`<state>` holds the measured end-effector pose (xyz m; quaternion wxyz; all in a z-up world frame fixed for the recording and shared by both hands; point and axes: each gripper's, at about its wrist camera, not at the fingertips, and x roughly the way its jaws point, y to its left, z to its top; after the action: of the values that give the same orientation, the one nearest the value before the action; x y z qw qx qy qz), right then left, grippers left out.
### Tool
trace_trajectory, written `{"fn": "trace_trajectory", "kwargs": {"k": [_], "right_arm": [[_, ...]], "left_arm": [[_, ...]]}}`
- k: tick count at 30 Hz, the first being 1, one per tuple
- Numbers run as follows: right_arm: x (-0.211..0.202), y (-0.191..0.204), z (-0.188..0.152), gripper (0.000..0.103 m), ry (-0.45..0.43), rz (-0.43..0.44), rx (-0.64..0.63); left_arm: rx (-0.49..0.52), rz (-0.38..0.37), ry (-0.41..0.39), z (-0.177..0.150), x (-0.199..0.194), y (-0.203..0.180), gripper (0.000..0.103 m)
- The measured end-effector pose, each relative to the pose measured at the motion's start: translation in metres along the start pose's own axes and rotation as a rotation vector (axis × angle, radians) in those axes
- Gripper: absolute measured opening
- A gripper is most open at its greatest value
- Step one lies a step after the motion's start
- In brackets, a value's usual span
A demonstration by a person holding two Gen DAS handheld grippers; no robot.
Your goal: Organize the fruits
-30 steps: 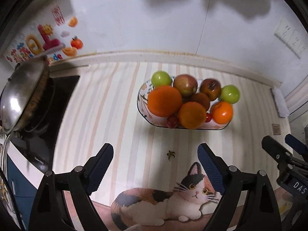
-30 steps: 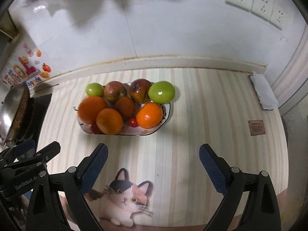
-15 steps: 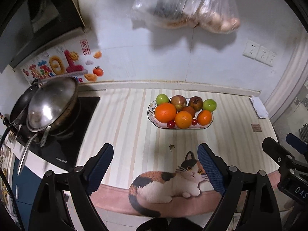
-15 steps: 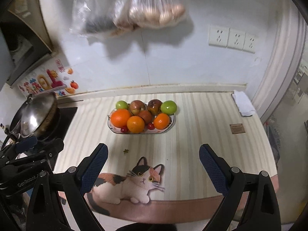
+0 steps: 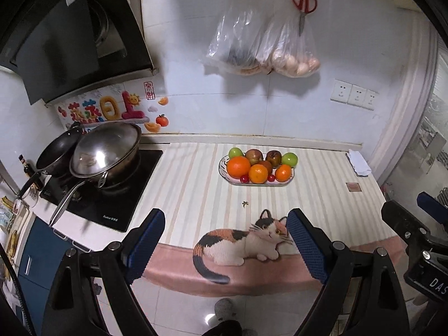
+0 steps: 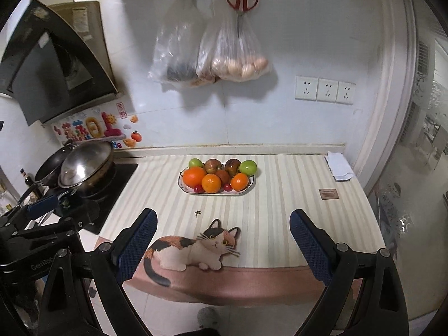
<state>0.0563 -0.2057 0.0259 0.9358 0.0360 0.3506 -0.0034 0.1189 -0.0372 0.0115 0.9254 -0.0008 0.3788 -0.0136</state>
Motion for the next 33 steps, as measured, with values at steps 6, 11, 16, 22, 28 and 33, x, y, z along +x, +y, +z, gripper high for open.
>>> {"fn": "trace_trajectory", "kwargs": {"k": [6, 11, 16, 22, 28, 33], "right_arm": [[-0.051, -0.002, -0.022, 0.098, -0.021, 0.009, -0.007], [-0.075, -0.006, -0.034, 0.098, -0.026, 0.023, -0.007], [-0.083, -0.008, -0.038, 0.098, -0.033, 0.026, 0.0], [-0.072, -0.008, -0.031, 0.1, -0.013, 0.039, 0.009], [-0.039, -0.004, -0.017, 0.1, 0.016, 0.04, 0.014], [-0.004, -0.001, -0.006, 0.1, 0.05, 0.026, 0.025]], "left_arm": [[-0.02, 0.007, -0.009, -0.019, -0.033, 0.001, 0.09], [-0.037, 0.007, -0.033, -0.028, -0.055, 0.002, 0.09], [-0.033, 0.005, -0.044, -0.033, -0.064, 0.003, 0.09], [-0.023, 0.018, -0.017, -0.026, -0.051, 0.002, 0.09], [-0.013, 0.043, 0.025, -0.015, -0.02, 0.004, 0.1], [-0.013, 0.05, 0.06, -0.004, 0.007, 0.008, 0.1]]}}
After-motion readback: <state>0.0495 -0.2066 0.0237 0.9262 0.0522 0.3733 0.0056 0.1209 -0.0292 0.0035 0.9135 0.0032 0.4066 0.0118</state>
